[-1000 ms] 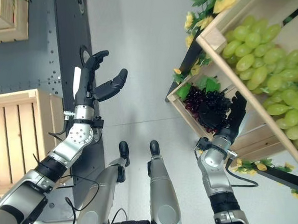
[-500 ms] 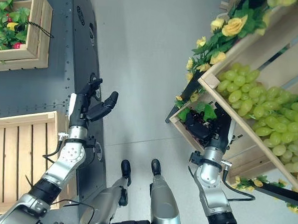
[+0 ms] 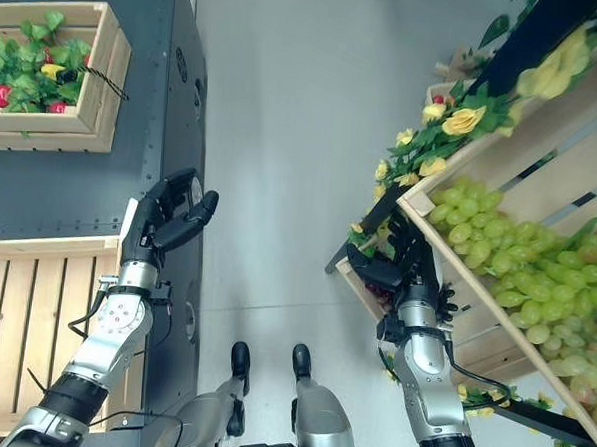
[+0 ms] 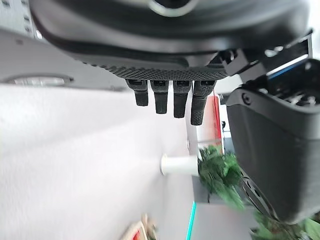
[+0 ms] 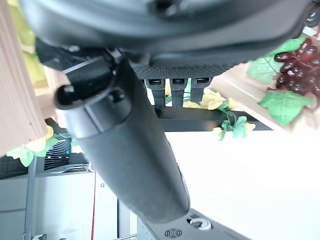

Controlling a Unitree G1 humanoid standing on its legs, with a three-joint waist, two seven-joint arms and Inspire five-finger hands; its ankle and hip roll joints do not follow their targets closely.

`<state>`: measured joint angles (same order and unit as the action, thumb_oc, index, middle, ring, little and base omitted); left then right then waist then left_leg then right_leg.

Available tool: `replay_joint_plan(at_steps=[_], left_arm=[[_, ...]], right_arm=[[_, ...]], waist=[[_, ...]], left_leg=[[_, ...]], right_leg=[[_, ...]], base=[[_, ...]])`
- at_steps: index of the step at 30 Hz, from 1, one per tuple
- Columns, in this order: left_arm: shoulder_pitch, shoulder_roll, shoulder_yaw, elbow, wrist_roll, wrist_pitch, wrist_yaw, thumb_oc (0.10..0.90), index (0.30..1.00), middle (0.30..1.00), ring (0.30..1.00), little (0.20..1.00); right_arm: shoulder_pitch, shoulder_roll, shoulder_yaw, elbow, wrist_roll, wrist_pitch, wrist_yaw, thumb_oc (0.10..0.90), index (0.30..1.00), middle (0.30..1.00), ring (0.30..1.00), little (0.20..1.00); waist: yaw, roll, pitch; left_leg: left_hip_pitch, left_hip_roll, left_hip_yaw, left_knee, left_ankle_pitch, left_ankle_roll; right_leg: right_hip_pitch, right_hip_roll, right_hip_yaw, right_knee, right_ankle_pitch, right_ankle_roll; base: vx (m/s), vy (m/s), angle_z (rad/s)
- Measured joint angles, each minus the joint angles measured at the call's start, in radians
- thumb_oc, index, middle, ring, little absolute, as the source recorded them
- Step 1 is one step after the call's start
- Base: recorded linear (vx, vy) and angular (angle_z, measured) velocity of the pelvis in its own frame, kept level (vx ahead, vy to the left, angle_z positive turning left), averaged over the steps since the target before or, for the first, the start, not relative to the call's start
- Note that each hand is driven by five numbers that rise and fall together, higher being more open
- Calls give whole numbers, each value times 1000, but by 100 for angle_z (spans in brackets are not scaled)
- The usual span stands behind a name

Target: Pick up the fruits from the basket on one side to the basket on the other side

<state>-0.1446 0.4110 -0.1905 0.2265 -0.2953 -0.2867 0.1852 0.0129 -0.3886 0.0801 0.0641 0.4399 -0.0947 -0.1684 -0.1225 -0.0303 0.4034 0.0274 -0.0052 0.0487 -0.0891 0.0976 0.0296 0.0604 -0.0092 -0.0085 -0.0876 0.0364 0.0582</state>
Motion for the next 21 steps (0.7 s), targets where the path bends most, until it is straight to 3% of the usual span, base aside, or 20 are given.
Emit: replay_joint_plan(at_steps=[3,6,10,14,21], left_arm=[[28,7,1,-1,-14,22,-79,800,900,900,900,900],[44,67,-25,-1,-20,79,-190,800,900,900,900,900],[57,105,-39,-1,-35,113,-258,800,900,900,900,900],[85,119,-39,-1,-35,126,-272,800,900,900,900,900],[161,146,-36,-1,-35,131,-285,800,900,900,900,900]], right_arm=[[16,-35,-1,11,-1,61,51,800,900,900,900,900],[28,-153,63,24,-2,176,215,800,900,900,900,900],[36,-173,151,49,-2,261,351,800,900,900,900,900],[41,-173,181,50,-2,290,366,800,900,900,900,900],[66,-192,156,50,-7,319,380,800,900,900,900,900]], waist=[[2,1,-47],[9,3,-86],[50,19,-110],[84,35,-144],[85,18,-169]], left_leg=[[0,1,-3,0,0,0],[3,2,-11,0,2,-3],[13,2,-18,-3,5,-8],[14,0,-18,-7,6,-8],[19,0,-19,-7,6,-8]], right_leg=[[2,1,-4,0,0,0],[7,1,-15,-1,-1,-1],[21,1,-29,-1,-1,-2],[23,-1,-32,-1,-2,-2],[29,-1,-33,-1,-2,-3]], base=[[38,-4,2],[35,-1,9],[39,-3,8],[21,-2,4],[1,0,1]])
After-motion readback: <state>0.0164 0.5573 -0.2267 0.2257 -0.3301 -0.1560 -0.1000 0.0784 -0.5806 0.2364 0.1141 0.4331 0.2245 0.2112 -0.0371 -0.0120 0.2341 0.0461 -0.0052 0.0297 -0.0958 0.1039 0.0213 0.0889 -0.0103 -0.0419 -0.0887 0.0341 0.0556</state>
